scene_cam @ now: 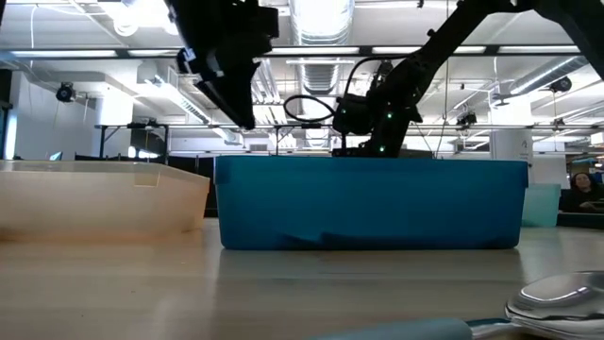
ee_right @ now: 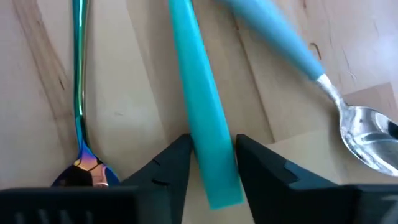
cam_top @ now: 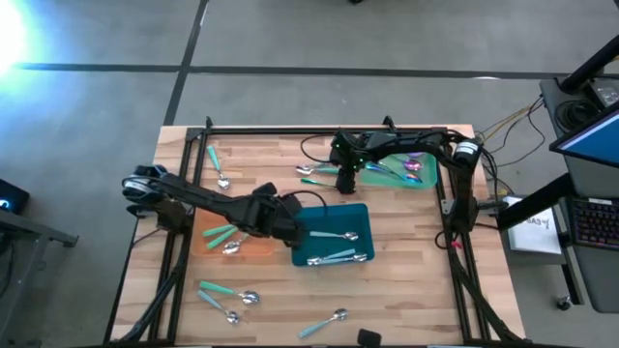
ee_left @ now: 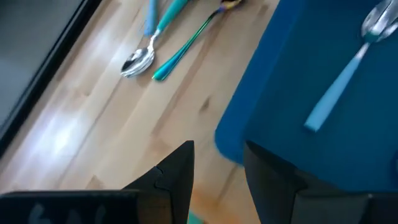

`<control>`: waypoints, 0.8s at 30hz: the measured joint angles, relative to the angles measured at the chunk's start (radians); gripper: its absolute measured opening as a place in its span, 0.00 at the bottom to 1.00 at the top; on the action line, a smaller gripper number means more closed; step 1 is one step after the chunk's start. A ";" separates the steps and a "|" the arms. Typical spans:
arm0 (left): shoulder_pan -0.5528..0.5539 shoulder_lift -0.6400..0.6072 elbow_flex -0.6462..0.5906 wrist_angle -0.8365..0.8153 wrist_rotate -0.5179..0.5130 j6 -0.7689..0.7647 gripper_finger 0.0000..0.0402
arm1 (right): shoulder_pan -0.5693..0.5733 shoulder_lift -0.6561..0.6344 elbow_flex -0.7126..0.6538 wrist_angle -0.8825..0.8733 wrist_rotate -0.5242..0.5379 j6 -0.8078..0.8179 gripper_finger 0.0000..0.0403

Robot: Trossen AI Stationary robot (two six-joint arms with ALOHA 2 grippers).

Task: Sort silverware by color (type)
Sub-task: Put the light green spoon into the orange bin

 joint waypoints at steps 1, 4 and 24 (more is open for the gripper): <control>0.000 0.000 -0.008 0.030 0.000 0.000 0.30 | 0.000 0.000 0.000 -0.001 0.000 0.000 0.29; 0.000 0.000 -0.036 0.154 0.000 -0.010 0.30 | 0.001 -0.004 0.000 -0.006 0.002 -0.005 0.19; -0.006 0.003 -0.375 1.181 -0.153 0.077 0.30 | 0.002 -0.207 -0.009 -0.058 -0.175 0.033 0.16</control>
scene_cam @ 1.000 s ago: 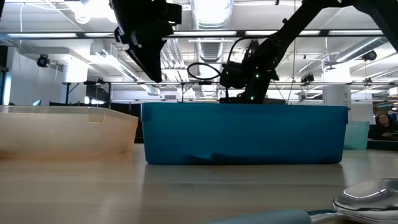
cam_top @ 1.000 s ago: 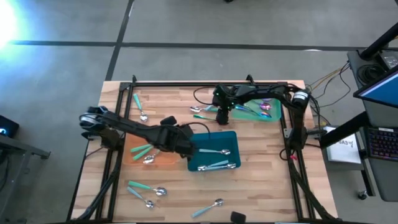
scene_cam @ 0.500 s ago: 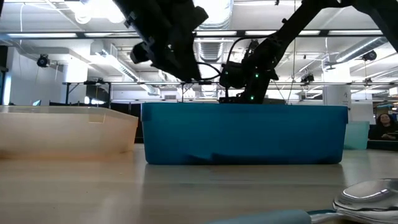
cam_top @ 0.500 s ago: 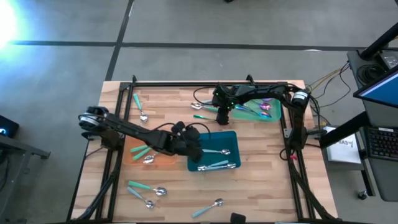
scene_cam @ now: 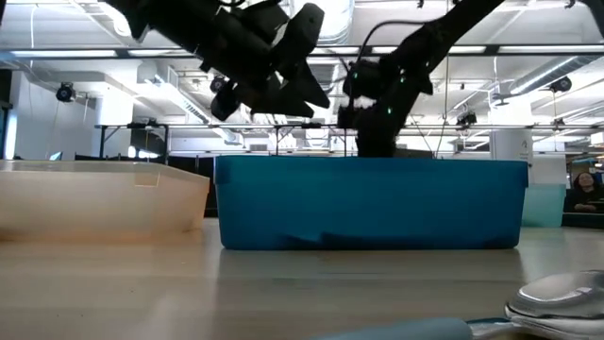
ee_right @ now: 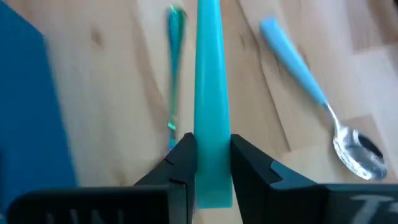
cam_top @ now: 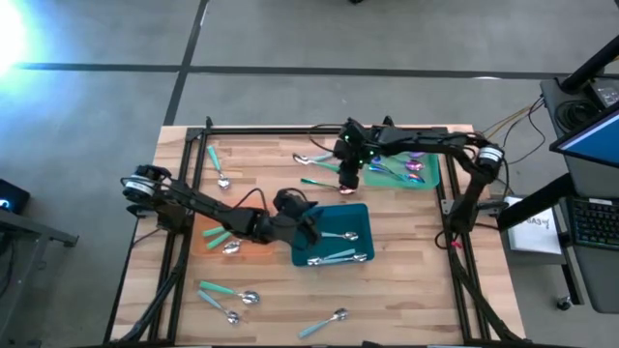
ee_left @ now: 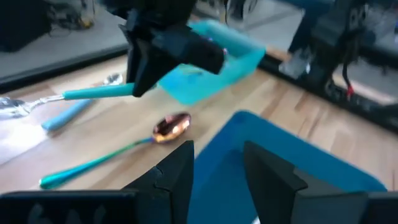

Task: Sort silverware by color (type)
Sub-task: Put the light green spoon into the orange bin

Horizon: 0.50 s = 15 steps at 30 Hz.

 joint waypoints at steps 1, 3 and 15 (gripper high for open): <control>0.000 0.000 -0.019 0.049 -0.013 0.014 0.30 | 0.001 -0.017 0.000 0.003 -0.013 0.009 0.16; 0.000 0.000 -0.056 0.149 -0.040 0.042 0.30 | 0.006 -0.049 0.000 0.009 -0.038 0.031 0.16; 0.009 0.000 -0.246 0.692 -0.154 0.247 0.30 | 0.072 -0.202 -0.003 0.094 -0.094 0.128 0.16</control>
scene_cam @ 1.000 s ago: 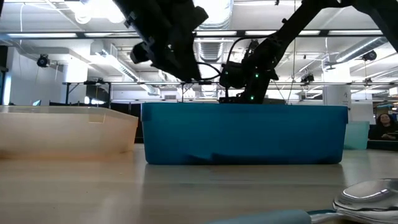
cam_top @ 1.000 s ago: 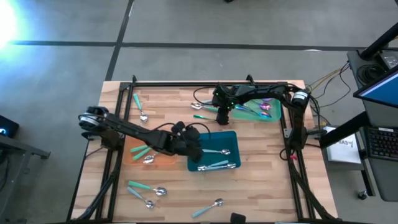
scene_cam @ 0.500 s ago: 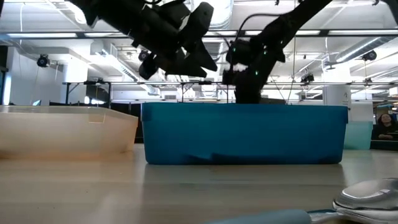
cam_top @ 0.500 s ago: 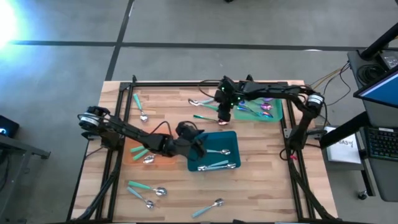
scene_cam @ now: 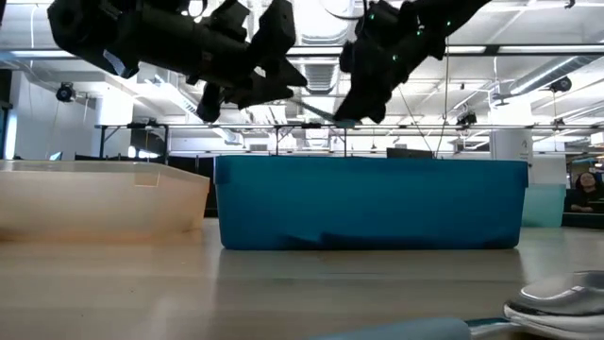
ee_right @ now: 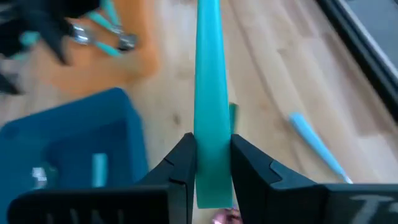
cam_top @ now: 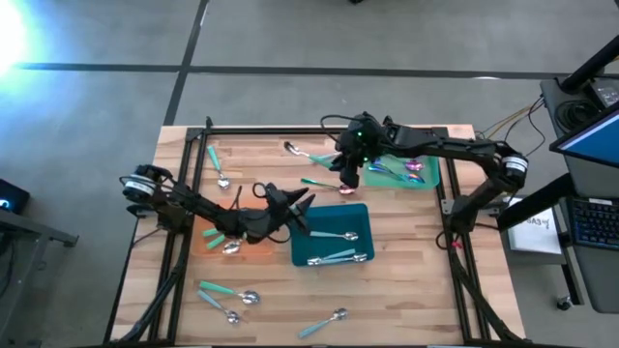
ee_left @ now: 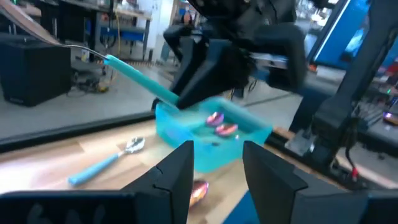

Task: Sort silverware by color (type)
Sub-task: Put the light green spoon into the orange bin

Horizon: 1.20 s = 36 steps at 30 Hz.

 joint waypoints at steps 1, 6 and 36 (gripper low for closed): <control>0.003 0.000 -0.003 0.022 0.001 0.013 0.30 | 0.010 -0.005 0.000 0.006 -0.014 0.006 0.16; 0.029 0.000 0.003 0.042 0.000 0.059 0.35 | 0.073 -0.016 0.000 0.016 -0.055 0.016 0.16; 0.051 0.000 0.150 0.100 -0.227 0.359 0.34 | 0.139 -0.032 0.005 0.194 -0.089 0.016 0.16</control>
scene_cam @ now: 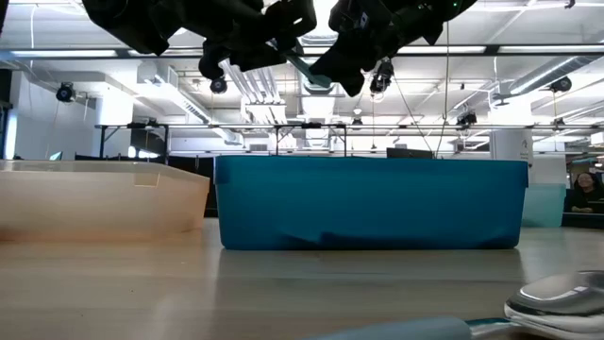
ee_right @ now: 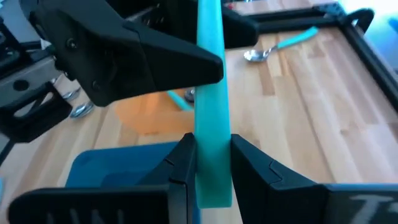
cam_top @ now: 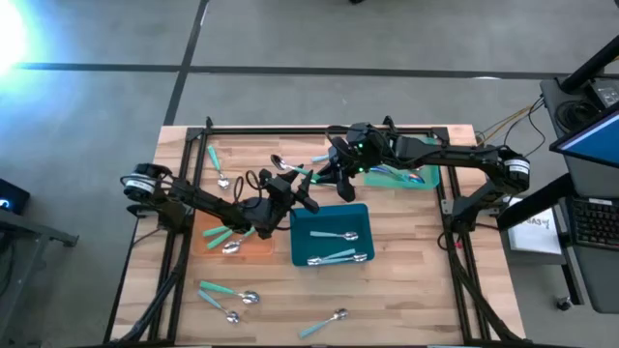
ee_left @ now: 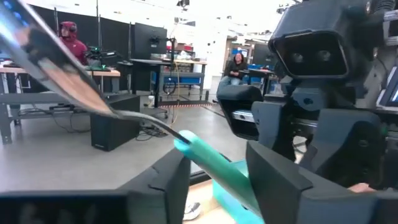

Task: Sort silverware by color (type)
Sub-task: Put the light green spoon into the orange bin

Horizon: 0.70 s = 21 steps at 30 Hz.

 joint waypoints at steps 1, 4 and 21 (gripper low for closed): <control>0.000 0.000 0.000 0.003 0.000 -0.001 0.31 | 0.000 0.000 0.000 0.014 0.001 -0.001 0.16; 0.000 -0.002 0.002 0.015 0.007 -0.011 0.22 | 0.000 0.000 -0.001 0.037 0.001 -0.014 0.16; 0.004 -0.007 -0.004 0.000 0.067 0.053 0.05 | 0.001 -0.011 0.005 -0.028 -0.013 0.025 0.02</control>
